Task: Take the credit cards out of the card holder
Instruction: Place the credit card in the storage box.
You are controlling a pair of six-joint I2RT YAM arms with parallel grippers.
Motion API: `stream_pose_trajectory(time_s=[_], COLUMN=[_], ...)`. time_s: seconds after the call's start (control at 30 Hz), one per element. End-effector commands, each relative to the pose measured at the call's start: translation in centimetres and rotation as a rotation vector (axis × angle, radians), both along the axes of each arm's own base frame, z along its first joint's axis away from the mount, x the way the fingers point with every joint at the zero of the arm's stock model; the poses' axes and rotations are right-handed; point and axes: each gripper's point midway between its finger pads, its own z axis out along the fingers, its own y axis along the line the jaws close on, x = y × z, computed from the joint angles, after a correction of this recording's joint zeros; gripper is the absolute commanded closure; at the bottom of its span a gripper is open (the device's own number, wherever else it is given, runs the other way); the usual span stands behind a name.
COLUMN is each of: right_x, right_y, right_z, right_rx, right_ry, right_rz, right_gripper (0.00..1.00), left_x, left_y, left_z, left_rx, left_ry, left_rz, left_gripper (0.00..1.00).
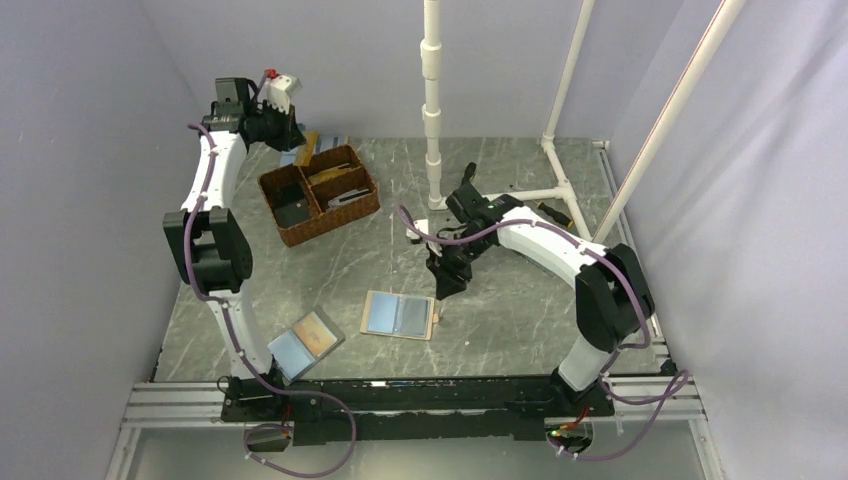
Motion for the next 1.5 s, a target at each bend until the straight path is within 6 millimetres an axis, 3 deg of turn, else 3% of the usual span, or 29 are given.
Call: stream_pose_trajectory(time_s=[0.0, 0.13, 0.3, 0.5, 0.67, 0.87, 1.17, 1.47], right_x=[-1.5, -0.3, 0.0, 0.8, 0.7, 2.0, 3.3, 3.6], right_y=[-2.0, -3.3, -1.4, -2.5, -1.7, -0.6, -0.8, -1.1], right_z=[2.1, 4.6, 7.6, 6.4, 7.1, 7.1, 7.5, 8.0], right_rx=[0.004, -0.069, 0.02, -0.042, 0.013, 0.039, 0.067, 0.084], right_ry=[-0.127, -0.208, -0.166, -0.217, -0.216, -0.169, -0.155, -0.156], right_rz=[0.106, 0.094, 0.001, 0.046, 0.115, 0.071, 0.017, -0.014], right_gripper=[0.61, 0.61, 0.62, 0.64, 0.64, 0.65, 0.65, 0.65], left_x=[0.6, 0.3, -1.1, -0.9, -0.4, 1.5, 4.8, 5.6], left_y=[-0.3, -0.5, -0.1, -0.1, -0.8, -1.0, -2.0, -4.0], left_z=[1.6, 1.8, 0.2, -0.5, -0.5, -0.7, -3.5, -6.5], left_rx=[0.002, -0.02, -0.006, 0.002, -0.031, -0.044, -0.079, -0.093], left_ry=[-0.034, -0.044, 0.017, 0.024, 0.012, -0.001, -0.004, 0.03], left_rz=[-0.052, -0.04, -0.017, -0.024, -0.052, -0.071, -0.073, -0.083], left_gripper=[1.0, 1.0, 1.0, 1.0, 1.0, 1.0, 1.0, 0.8])
